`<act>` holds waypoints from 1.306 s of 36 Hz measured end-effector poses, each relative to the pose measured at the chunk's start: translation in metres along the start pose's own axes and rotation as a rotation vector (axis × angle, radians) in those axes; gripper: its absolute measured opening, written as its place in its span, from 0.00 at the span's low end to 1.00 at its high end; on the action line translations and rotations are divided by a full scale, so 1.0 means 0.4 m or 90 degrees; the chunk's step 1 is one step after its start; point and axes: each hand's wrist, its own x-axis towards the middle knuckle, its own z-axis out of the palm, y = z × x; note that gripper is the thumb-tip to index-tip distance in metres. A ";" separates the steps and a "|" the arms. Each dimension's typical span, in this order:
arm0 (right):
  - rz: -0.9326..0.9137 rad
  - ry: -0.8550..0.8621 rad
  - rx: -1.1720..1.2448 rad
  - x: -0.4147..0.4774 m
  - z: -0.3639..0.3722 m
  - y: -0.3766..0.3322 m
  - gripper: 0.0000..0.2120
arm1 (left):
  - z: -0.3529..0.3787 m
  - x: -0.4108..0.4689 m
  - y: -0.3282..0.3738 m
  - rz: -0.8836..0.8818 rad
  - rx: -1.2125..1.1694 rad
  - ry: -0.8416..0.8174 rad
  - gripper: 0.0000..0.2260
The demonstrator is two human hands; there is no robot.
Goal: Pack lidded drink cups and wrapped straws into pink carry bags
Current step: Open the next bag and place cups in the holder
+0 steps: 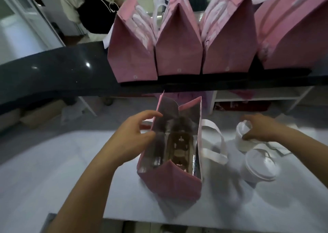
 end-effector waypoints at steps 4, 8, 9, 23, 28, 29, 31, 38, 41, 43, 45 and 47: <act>-0.031 0.003 -0.008 0.000 -0.033 0.008 0.31 | 0.003 0.000 0.008 -0.034 -0.010 0.018 0.17; -0.087 0.089 -0.043 -0.040 -0.099 -0.017 0.34 | 0.014 0.001 0.013 -0.083 -0.086 0.042 0.17; -0.114 0.133 -0.054 -0.059 -0.119 -0.031 0.35 | 0.016 -0.001 0.014 -0.090 -0.112 0.057 0.17; -0.545 0.109 0.107 -0.308 -0.245 -0.348 0.33 | 0.053 -0.030 -0.039 -0.128 -0.283 0.185 0.18; -0.550 0.021 -0.051 -0.278 -0.158 -0.422 0.31 | 0.040 -0.048 -0.071 -0.109 -0.327 0.159 0.19; -0.545 0.009 -0.077 -0.268 -0.142 -0.435 0.30 | 0.037 -0.051 -0.077 -0.106 -0.338 0.151 0.19; -0.535 0.004 -0.124 -0.237 -0.110 -0.457 0.30 | 0.033 -0.055 -0.087 -0.097 -0.350 0.132 0.17; -0.479 0.022 -0.225 -0.126 -0.004 -0.487 0.30 | 0.022 -0.054 -0.119 -0.090 -0.373 0.091 0.19; -0.475 0.004 -0.242 -0.097 0.026 -0.489 0.30 | 0.018 -0.050 -0.137 -0.071 -0.384 0.069 0.20; -0.477 -0.003 -0.259 -0.084 0.038 -0.492 0.28 | 0.018 -0.046 -0.149 -0.056 -0.394 0.061 0.20; -0.461 -0.014 -0.254 -0.078 0.040 -0.498 0.29 | 0.018 -0.042 -0.159 -0.047 -0.389 0.050 0.21; -0.452 -0.020 -0.258 -0.073 0.045 -0.505 0.29 | 0.018 -0.038 -0.167 -0.038 -0.382 0.042 0.21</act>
